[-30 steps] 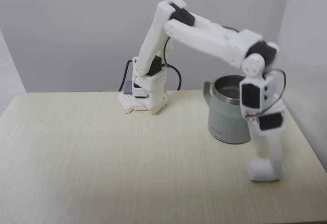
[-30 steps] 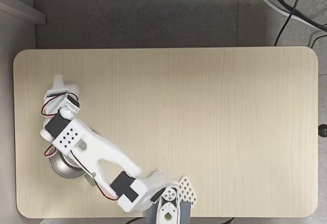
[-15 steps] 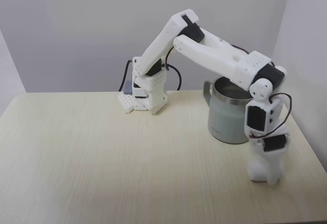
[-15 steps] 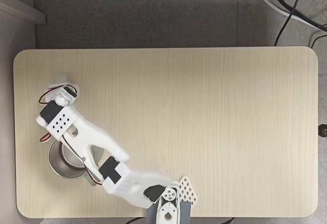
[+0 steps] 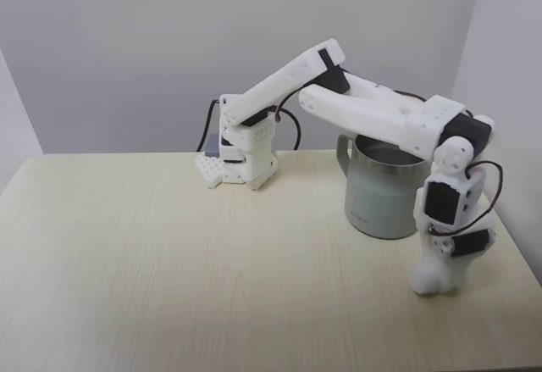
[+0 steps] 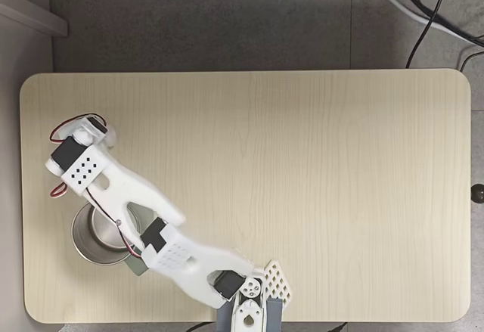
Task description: Grasp a dressing and put it in the cup.
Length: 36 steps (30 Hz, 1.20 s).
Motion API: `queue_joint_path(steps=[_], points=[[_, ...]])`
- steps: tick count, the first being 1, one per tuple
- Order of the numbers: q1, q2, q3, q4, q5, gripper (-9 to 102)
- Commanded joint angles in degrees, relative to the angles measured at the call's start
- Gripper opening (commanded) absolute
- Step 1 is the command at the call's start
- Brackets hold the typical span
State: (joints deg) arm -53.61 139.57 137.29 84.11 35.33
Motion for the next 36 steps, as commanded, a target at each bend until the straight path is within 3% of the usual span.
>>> queue_joint_path(steps=[1,7,10,22,36], points=[[0.62,-0.44,7.29,4.83,0.44,0],[0.00,2.29,29.62,20.65,-1.32,0],[0.00,-3.08,27.95,20.65,-1.85,0],[-0.88,-22.76,15.47,20.65,-7.82,0],[-9.32,-54.05,-15.29,19.42,-17.58,0]])
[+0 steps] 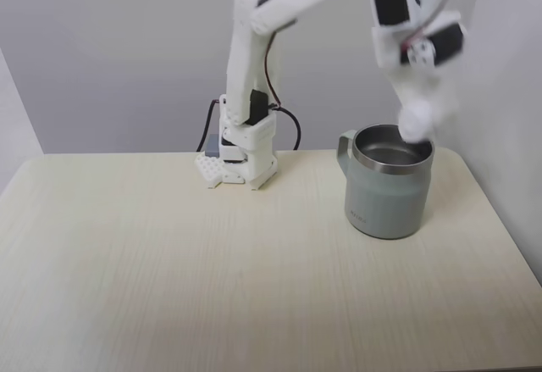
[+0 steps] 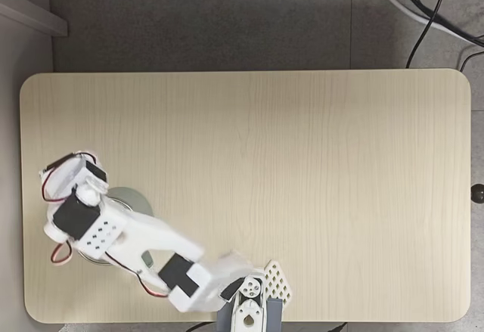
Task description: Grasp a dressing and put it in the cup.
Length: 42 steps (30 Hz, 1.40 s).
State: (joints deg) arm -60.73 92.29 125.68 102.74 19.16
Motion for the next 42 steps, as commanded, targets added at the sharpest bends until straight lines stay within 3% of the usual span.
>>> queue_joint_path(steps=[1,10,24,27,35,42], points=[[-3.52,-8.17,-5.45,0.70,-2.02,0],[-7.73,-10.99,-17.75,0.00,-7.12,0],[-8.53,-14.06,-32.70,-7.47,-8.70,0],[-8.70,-14.15,-33.22,-7.56,-8.79,4],[-11.60,-15.47,-34.63,-7.56,-10.63,34],[-11.43,-16.70,-35.16,-7.56,-10.81,34]])
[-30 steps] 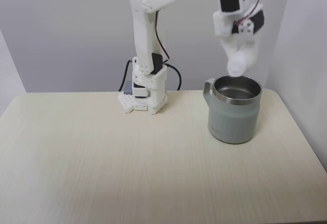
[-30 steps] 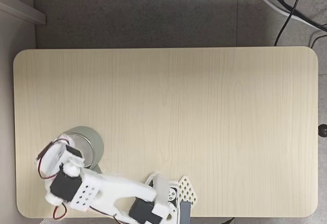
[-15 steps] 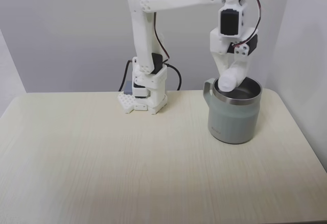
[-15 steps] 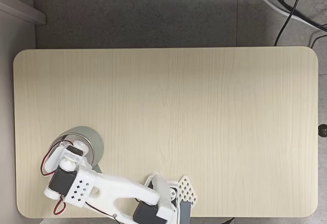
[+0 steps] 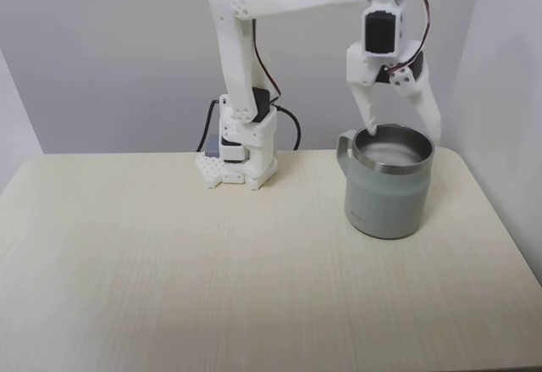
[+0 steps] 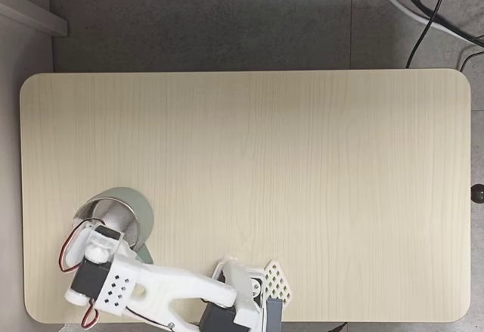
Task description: Grasp a dressing and put it in the cup.
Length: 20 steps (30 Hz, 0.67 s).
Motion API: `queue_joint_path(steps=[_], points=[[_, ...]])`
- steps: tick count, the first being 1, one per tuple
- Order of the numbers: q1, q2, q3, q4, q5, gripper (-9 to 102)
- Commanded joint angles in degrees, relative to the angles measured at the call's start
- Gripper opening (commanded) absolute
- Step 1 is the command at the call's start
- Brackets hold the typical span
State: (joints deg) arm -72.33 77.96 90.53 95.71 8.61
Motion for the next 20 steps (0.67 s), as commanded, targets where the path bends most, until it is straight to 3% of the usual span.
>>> queue_joint_path(steps=[1,20], points=[[0.18,-2.55,0.00,-0.53,-0.35,34],[1.76,-5.36,0.70,-0.44,-1.14,36]])
